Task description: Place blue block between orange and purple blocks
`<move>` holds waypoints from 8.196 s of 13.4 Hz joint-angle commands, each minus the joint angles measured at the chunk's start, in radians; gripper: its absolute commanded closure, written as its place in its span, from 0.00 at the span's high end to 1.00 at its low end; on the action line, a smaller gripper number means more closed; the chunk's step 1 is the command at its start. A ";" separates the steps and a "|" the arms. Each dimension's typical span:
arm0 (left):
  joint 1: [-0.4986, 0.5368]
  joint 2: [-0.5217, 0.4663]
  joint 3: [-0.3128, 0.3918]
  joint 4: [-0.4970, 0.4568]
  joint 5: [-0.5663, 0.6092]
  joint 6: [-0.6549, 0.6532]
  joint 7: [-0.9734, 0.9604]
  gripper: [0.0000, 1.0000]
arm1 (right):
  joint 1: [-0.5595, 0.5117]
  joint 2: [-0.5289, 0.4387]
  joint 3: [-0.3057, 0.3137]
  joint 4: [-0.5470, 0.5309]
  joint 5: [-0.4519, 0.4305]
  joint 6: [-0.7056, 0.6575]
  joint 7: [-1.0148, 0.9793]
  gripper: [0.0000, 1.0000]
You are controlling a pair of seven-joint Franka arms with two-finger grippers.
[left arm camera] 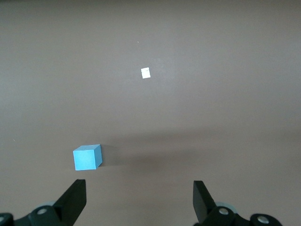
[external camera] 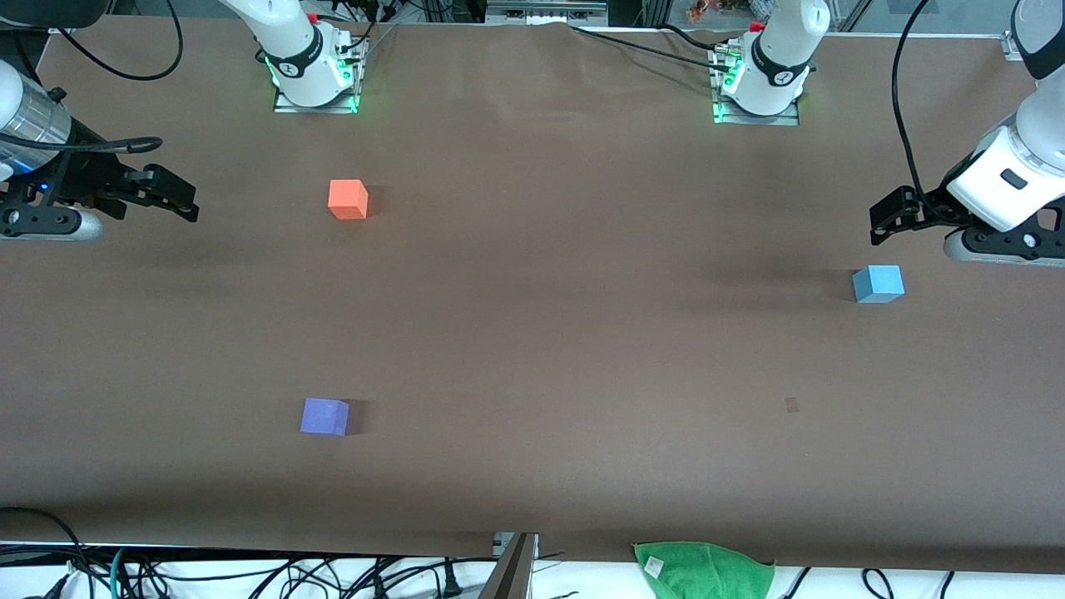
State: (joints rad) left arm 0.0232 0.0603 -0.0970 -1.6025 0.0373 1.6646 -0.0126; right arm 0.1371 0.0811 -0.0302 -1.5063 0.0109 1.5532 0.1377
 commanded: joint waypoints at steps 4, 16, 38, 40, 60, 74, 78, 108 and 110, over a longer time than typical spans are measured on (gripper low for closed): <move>0.003 0.012 -0.001 0.032 -0.028 -0.025 0.023 1.00 | -0.016 0.003 0.004 0.015 0.020 -0.010 -0.021 1.00; 0.009 0.015 0.010 0.055 -0.014 -0.023 0.017 1.00 | -0.024 0.003 0.004 0.011 0.020 -0.013 -0.021 1.00; 0.343 0.155 0.002 -0.438 0.038 0.491 0.242 1.00 | -0.016 0.005 0.006 0.011 0.021 -0.013 -0.023 1.00; 0.346 0.147 0.002 -0.542 0.067 0.663 0.297 1.00 | -0.016 0.005 0.006 0.011 0.023 -0.013 -0.023 1.00; 0.408 0.318 0.000 -0.610 0.101 0.823 0.404 1.00 | 0.001 0.003 0.029 0.012 0.029 -0.016 -0.009 1.00; 0.409 0.199 -0.048 -0.551 0.101 0.608 0.404 0.00 | -0.010 0.005 0.019 0.014 0.031 -0.005 -0.010 1.00; 0.409 0.153 -0.150 -0.356 0.099 0.329 0.398 0.00 | -0.010 0.005 0.019 0.014 0.032 -0.007 -0.010 1.00; -0.348 0.796 -0.354 0.133 0.345 0.463 -0.776 0.36 | -0.011 0.012 0.016 0.014 0.029 -0.004 -0.009 1.00; -0.336 0.794 -0.354 0.128 0.352 0.480 -0.777 1.00 | -0.011 0.020 0.016 0.014 0.027 -0.001 -0.009 1.00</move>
State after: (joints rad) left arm -0.3142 0.8392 -0.4555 -1.4975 0.3656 2.1320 -0.7618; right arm 0.1323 0.0876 -0.0155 -1.5061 0.0269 1.5552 0.1363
